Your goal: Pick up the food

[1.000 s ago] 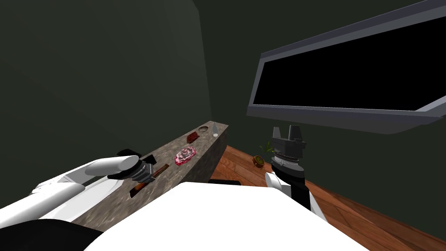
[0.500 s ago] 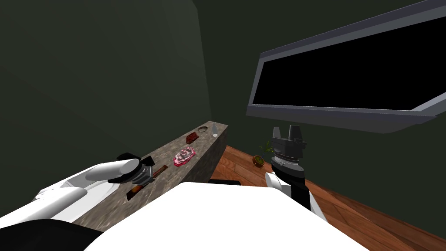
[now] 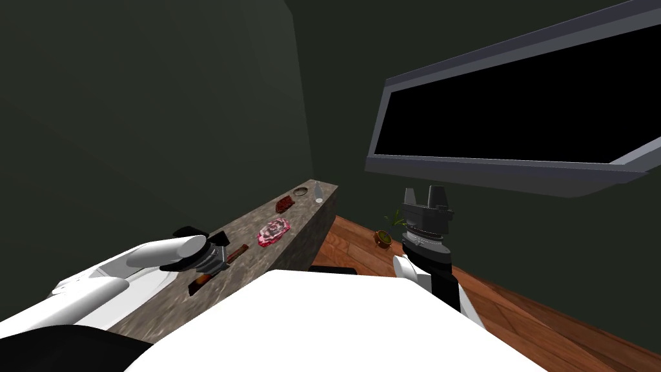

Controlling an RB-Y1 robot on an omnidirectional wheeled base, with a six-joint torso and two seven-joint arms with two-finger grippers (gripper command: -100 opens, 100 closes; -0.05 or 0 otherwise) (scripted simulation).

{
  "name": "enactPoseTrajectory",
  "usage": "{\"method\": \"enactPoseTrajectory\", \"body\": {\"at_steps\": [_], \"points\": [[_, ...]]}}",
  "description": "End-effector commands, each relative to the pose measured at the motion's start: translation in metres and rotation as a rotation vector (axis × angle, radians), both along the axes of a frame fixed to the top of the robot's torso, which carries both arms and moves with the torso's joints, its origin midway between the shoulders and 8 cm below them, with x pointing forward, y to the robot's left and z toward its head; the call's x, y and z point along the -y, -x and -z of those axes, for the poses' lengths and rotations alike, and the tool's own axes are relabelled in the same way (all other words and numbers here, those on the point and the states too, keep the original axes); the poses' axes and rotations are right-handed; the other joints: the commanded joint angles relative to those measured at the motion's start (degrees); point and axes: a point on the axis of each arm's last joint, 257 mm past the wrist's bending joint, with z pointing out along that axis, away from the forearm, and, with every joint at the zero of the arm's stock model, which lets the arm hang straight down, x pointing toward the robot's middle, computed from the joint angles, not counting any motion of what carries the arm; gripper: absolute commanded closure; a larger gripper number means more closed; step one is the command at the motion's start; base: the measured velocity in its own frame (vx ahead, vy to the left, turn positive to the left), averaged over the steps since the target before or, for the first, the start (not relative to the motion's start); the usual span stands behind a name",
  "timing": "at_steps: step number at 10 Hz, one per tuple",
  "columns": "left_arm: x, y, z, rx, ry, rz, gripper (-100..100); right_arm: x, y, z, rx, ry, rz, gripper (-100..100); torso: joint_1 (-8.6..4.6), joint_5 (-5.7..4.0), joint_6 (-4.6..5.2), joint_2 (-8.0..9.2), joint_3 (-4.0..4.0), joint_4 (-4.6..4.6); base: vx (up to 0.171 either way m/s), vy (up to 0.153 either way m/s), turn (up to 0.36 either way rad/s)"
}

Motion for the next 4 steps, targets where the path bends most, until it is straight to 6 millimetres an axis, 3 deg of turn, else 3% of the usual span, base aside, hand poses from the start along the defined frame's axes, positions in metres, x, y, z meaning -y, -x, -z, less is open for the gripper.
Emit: {"method": "enactPoseTrajectory", "body": {"at_steps": [1,3,4], "points": [[0.0029,-0.0063,-0.0138,-0.003,0.001,0.008,100,0.0,0.0,0.0,0.0,0.0,0.0,0,0.0,0.0,0.0,0.0,0.0,0.0,-0.013,-0.009,0.059],[0.0035,-0.0083,-0.0166,-0.002,-0.001,0.011,100,0.0,0.0,0.0,0.0,0.0,0.0,0,-0.11,-0.06,-0.02,0.07,0.04,0.02,-0.012,-0.009,0.027],[0.0038,-0.0083,-0.0175,-0.003,0.0,0.011,0,0.0,0.0,0.0,0.0,0.0,0.0,0,-0.07,-0.02,-0.02,0.05,0.03,0.01,0.0,0.0,0.0]]}}
